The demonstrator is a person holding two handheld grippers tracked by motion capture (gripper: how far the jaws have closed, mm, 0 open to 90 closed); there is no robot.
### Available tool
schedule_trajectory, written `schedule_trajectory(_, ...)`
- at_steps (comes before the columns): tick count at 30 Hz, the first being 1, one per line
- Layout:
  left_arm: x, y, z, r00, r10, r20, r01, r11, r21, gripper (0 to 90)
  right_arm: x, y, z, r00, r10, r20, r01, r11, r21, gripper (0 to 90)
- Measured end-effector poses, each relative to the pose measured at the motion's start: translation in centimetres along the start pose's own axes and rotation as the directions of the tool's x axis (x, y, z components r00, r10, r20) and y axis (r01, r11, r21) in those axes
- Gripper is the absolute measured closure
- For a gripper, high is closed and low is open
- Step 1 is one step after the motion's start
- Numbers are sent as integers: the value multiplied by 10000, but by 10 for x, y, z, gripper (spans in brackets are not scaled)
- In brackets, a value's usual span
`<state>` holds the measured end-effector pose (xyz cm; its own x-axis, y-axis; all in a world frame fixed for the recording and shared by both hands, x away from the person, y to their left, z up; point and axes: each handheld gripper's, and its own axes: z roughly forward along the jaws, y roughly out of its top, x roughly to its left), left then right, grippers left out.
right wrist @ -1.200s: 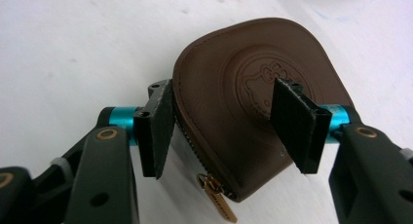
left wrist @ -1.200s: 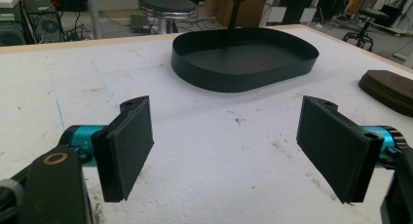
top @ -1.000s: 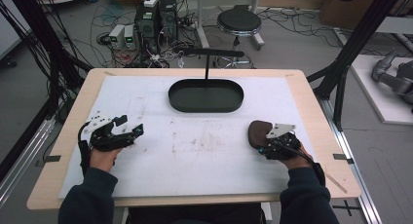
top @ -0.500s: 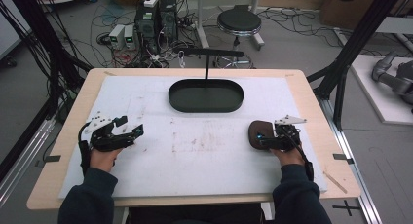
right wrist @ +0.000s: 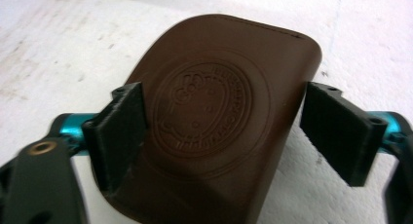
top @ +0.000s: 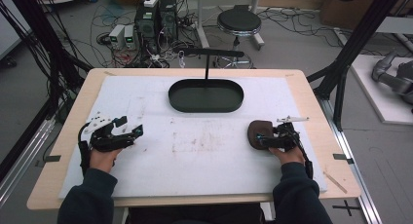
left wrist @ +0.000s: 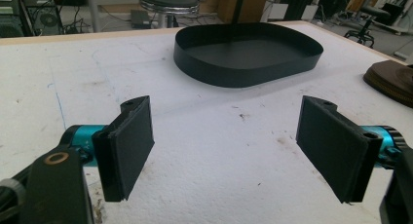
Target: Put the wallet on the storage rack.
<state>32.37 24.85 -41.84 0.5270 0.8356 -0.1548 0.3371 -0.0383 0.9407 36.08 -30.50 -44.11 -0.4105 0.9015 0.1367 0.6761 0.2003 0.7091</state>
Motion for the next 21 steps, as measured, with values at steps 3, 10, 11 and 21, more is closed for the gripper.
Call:
schedule_trajectory(3,0,0,1,10000,-11,-10,11,10000,24,213,5,2,-2,9983,-586,40,586,9983,-62,269)
schedule_trajectory(10,1,-1,0,10000,-34,7,34,10000,33,215,25,9,-7,9684,-2297,974,2311,9729,-31,363)
schedule_trajectory(11,1,-1,0,10000,-23,-5,23,10000,46,215,27,10,-8,9611,-2539,1089,2556,9668,-15,383)
schedule_trajectory(21,2,-1,-3,9999,-96,-67,96,10000,-13,216,55,17,-24,8783,-4357,1966,4587,8840,-903,614)
